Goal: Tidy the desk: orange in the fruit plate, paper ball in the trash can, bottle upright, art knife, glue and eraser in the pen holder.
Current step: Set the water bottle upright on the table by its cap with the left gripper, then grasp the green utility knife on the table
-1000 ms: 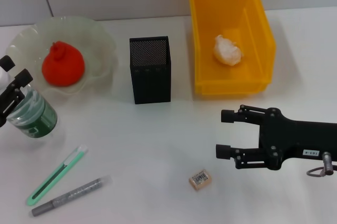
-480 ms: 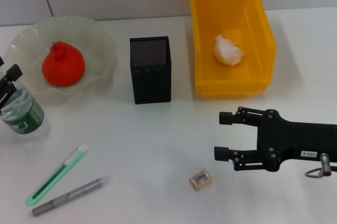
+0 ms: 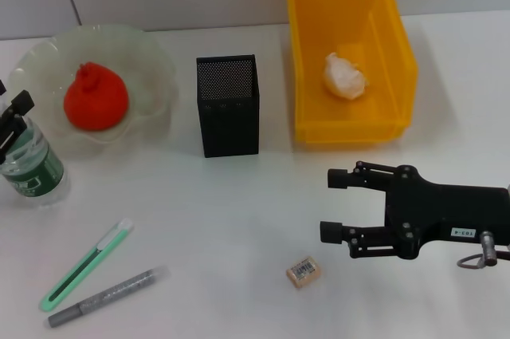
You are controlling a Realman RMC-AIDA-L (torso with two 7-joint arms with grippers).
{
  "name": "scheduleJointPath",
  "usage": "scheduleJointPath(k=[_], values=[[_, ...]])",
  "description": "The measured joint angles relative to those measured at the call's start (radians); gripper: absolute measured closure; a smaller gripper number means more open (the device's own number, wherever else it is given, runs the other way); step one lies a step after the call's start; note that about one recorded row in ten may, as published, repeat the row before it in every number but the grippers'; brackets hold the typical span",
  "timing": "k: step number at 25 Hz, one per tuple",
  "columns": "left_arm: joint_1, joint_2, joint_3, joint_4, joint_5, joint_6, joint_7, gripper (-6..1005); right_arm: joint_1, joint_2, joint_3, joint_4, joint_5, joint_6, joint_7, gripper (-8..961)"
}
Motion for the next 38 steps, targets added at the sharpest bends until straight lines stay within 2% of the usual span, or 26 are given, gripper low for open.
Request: scheduleJointPath(k=[11,16,20,21,23,25,28,30,31,33,34,38], values=[[-0.008,-0.002,-0.003,-0.026,-0.03,-0.02,0.005,545,0.0,0.0,-0.007,0.003,-0.001,0.0,0.0,114],[0.009,0.0,-0.003,-0.018,-0.054,0.015,0.006,345,0.0,0.0,-0.005,0.003,-0.001,0.0,0.0,114],[0.062,0.004,-0.008,0.002,-0.121,0.097,0.004,251,-0.002,-0.001,0.009,0.002,-0.001,-0.001,0.004,114],[0.101,0.005,-0.02,0.01,-0.16,0.153,0.004,233,-0.002,-0.001,0.026,0.002,-0.001,-0.004,0.007,114],[0.119,0.005,-0.03,0.012,-0.17,0.185,0.005,197,-0.002,-0.001,0.038,0.002,-0.001,-0.006,0.008,114],[0.153,0.006,-0.045,0.012,-0.177,0.262,0.008,197,-0.001,-0.002,0.062,0.0,-0.001,-0.009,0.01,114],[0.188,0.009,-0.035,0.016,-0.132,0.41,0.04,197,0.001,-0.002,0.095,-0.006,0.003,-0.014,0.011,114],[0.2,0.008,-0.031,0.039,-0.053,0.518,0.053,197,0.005,-0.005,0.11,-0.008,0.004,-0.019,0.011,114],[0.204,0.0,-0.015,0.072,0.017,0.575,0.051,198,0.008,-0.007,0.115,-0.009,0.003,-0.021,0.012,114],[0.204,-0.004,0.005,0.079,0.035,0.579,0.048,198,0.01,-0.008,0.115,-0.009,0.003,-0.021,0.011,114],[0.203,-0.007,0.048,0.083,0.045,0.57,0.035,198,0.011,-0.011,0.114,-0.01,0.001,-0.02,0.004,114],[0.196,-0.011,0.172,0.107,0.034,0.424,-0.087,198,0.019,-0.017,0.105,-0.007,-0.017,-0.022,-0.01,114]])
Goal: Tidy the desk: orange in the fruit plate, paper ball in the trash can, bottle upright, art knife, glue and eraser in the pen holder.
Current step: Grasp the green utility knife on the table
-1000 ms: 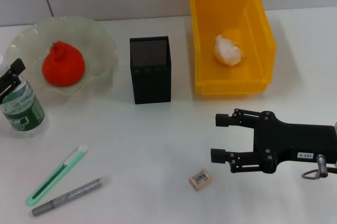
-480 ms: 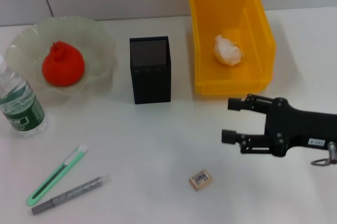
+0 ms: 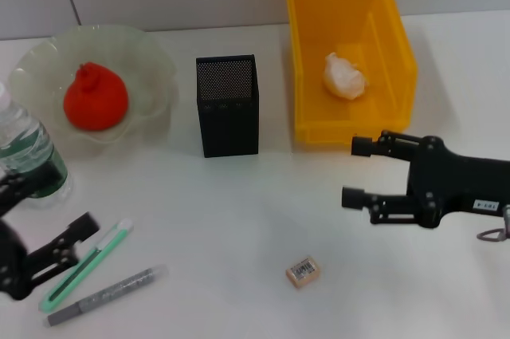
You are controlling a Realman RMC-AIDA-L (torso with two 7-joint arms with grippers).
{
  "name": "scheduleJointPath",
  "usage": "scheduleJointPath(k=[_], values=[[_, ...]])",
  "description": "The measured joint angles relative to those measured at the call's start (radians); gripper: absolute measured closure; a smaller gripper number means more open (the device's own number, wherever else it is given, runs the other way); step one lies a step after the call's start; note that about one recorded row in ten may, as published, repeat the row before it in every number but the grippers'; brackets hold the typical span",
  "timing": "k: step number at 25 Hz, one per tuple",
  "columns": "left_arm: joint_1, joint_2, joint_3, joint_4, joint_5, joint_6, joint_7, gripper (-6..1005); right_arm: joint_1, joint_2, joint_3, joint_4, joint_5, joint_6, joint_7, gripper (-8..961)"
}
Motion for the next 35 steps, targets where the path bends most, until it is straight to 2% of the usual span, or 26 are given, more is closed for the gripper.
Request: scheduleJointPath(k=[3,4,6,7,9,10,11,12,13,14,17,18,19,21,22,23,24,25,28,35], values=[[0.0,0.0,0.029,0.019,-0.003,-0.043,-0.036,198,0.02,-0.001,-0.002,-0.002,-0.097,-0.01,-0.017,114],[0.014,0.0,0.145,0.126,-0.008,-0.197,-0.161,198,0.02,-0.001,-0.002,-0.002,-0.097,-0.01,-0.017,114],[0.014,0.0,0.145,0.126,-0.008,-0.197,-0.161,198,0.03,-0.001,-0.001,0.001,-0.141,-0.024,-0.042,114],[0.057,0.001,0.291,0.283,-0.001,-0.38,-0.291,198,0.034,0.0,-0.001,0.002,-0.154,-0.028,-0.048,114],[0.057,0.001,0.291,0.283,-0.001,-0.38,-0.291,199,0.041,0.001,-0.001,0.004,-0.176,-0.031,-0.052,114],[0.167,0.009,0.522,0.626,0.113,-0.643,-0.532,199,0.043,0.001,0.001,0.004,-0.184,-0.032,-0.052,114],[0.194,0.01,0.56,0.744,0.209,-0.681,-0.651,199,0.045,0.002,0.003,0.006,-0.189,-0.031,-0.052,114],[0.204,0.009,0.578,0.806,0.279,-0.694,-0.741,199,0.045,0.002,0.005,0.006,-0.193,-0.029,-0.052,114],[0.204,0.009,0.578,0.806,0.279,-0.694,-0.741,199,0.045,0.003,0.007,0.008,-0.195,-0.025,-0.054,114],[0.209,0.008,0.604,0.909,0.421,-0.706,-0.913,199,0.045,0.003,0.007,0.008,-0.195,-0.025,-0.054,114],[0.182,0.009,0.667,1.045,0.693,-0.702,-1.216,199,0.04,0.002,0.007,0.01,-0.195,-0.024,-0.073,114],[0.182,0.009,0.667,1.045,0.693,-0.702,-1.216,199,0.037,0.002,0.002,0.01,-0.196,-0.024,-0.11,114],[0.129,0.01,0.711,1.102,0.86,-0.657,-1.407,199,0.037,0.002,0.002,0.01,-0.196,-0.024,-0.11,114],[0.083,0.009,0.722,1.111,0.924,-0.608,-1.485,199,0.036,0.005,-0.001,0.01,-0.206,-0.027,-0.139,114],[0.033,0.007,0.728,1.108,0.967,-0.562,-1.548,199,0.038,0.006,-0.001,0.01,-0.211,-0.029,-0.145,114],[0.033,0.007,0.728,1.108,0.967,-0.562,-1.548,199,0.041,0.006,-0.002,0.011,-0.217,-0.032,-0.146,114],[-0.05,0.006,0.732,1.088,1.016,-0.491,-1.637,200,0.045,0.006,-0.002,0.012,-0.221,-0.033,-0.146,114],[-0.055,0.006,0.732,1.087,1.017,-0.488,-1.641,200,0.05,0.005,-0.002,0.016,-0.225,-0.033,-0.146,114],[-0.132,0.004,0.734,1.079,1.044,-0.413,-1.709,200,0.059,0.002,0.002,0.025,-0.24,-0.024,-0.147,114],[-0.2,0.003,0.736,1.046,1.126,-0.329,-1.784,200,0.061,0.0,0.009,0.032,-0.246,-0.014,-0.148,114]])
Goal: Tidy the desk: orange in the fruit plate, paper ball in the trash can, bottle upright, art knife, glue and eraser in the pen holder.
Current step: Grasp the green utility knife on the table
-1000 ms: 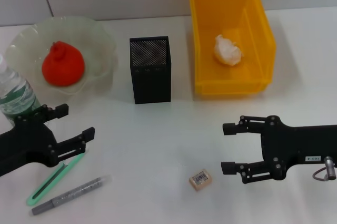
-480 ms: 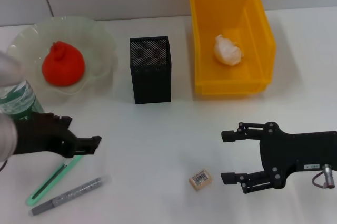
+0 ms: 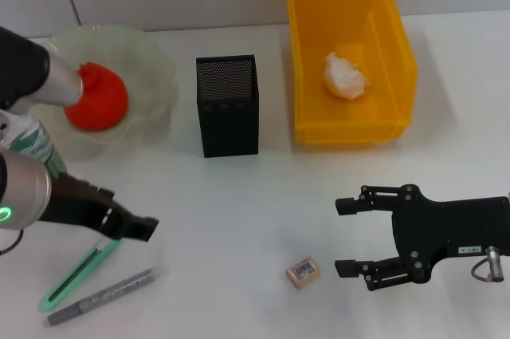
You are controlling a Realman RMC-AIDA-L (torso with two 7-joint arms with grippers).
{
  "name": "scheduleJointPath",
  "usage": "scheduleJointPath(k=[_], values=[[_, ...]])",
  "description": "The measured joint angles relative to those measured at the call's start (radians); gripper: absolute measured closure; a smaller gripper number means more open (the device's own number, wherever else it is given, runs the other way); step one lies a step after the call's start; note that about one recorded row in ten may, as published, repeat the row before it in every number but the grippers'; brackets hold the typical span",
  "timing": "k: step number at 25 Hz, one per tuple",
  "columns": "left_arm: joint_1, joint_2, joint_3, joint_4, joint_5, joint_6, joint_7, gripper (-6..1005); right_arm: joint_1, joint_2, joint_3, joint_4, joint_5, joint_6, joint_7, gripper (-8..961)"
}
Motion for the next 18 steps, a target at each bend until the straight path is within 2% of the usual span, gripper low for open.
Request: scheduleJointPath(k=[18], values=[[-0.069,-0.001,0.03,-0.159,0.091,-0.007,-0.03,201,0.011,0.002,0.002,0.027,-0.001,0.038,0.0,115]])
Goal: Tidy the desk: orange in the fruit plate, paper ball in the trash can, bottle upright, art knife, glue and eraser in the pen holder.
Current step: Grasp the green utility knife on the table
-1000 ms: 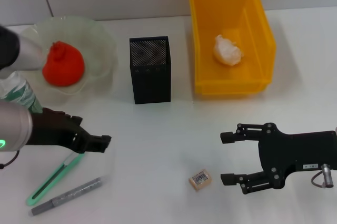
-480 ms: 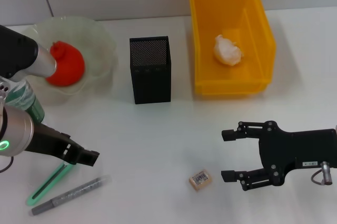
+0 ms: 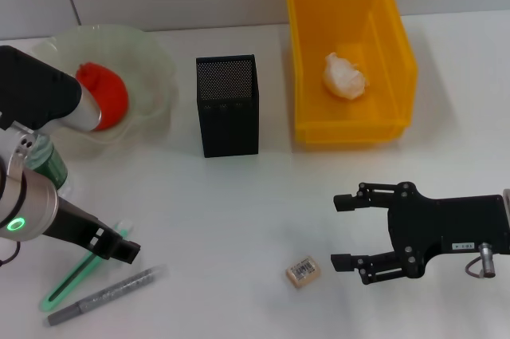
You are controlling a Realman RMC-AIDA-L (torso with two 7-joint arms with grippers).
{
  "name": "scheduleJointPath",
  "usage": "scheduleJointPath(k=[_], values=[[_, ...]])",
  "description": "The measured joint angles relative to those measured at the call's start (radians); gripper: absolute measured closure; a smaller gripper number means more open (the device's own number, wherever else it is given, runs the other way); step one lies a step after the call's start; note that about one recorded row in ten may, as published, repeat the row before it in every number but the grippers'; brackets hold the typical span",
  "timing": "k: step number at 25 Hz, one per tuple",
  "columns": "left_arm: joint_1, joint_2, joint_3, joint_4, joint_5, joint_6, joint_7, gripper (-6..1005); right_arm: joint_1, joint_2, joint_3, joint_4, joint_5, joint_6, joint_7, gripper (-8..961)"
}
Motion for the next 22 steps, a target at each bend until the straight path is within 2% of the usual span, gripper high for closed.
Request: scheduleJointPath(k=[8,16,22], values=[[-0.034,-0.001,0.008,-0.053,0.032,-0.008,-0.012,202,0.0,0.003,0.0,0.0,0.0,0.0,0.0,115],[-0.052,-0.001,0.014,-0.074,0.051,-0.001,-0.014,356,-0.001,0.003,0.0,0.0,0.0,0.001,-0.001,115],[-0.073,-0.001,0.015,-0.105,0.056,0.002,-0.015,409,-0.002,0.003,0.0,0.002,0.0,0.002,-0.001,115]])
